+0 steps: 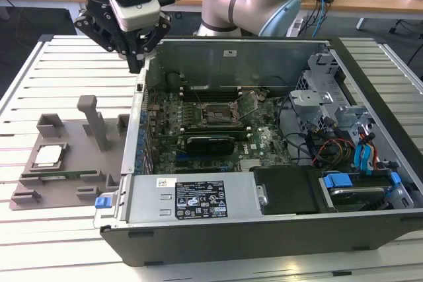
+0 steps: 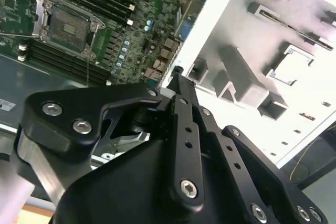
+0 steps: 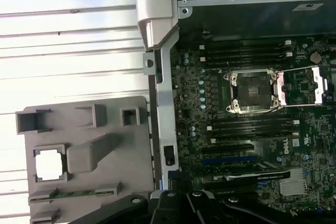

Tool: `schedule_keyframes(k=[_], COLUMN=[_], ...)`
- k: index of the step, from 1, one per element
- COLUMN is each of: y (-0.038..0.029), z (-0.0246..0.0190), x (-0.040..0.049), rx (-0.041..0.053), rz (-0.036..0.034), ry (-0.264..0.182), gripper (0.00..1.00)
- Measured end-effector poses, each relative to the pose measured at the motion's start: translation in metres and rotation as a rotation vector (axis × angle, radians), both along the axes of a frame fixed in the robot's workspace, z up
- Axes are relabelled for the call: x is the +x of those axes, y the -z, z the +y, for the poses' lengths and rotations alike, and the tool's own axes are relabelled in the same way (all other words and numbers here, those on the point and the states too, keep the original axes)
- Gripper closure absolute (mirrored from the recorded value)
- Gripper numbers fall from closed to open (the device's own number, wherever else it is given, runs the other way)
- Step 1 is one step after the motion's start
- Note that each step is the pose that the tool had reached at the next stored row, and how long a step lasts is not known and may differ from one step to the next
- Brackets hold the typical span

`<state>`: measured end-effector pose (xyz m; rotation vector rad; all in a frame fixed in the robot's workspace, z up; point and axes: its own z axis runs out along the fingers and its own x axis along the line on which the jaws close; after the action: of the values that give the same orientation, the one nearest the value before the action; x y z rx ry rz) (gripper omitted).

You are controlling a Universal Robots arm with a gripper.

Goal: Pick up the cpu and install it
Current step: 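Reach for the cpu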

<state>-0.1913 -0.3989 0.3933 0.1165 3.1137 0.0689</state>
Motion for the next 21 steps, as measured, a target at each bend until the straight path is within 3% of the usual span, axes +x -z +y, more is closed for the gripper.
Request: schedule_keyframes(k=[6, 15, 21], y=[0.0000, 0.0001, 0.0000], z=[0.0000, 0.0000, 0.0000], x=[-0.0189, -0.0650, -0.0803], rx=[0.0000, 0.0001, 0.0000], rz=[-0.0001, -0.0002, -0.0001], ry=[0.000, 0.000, 0.000], gripper=[0.89, 0.89, 0.89])
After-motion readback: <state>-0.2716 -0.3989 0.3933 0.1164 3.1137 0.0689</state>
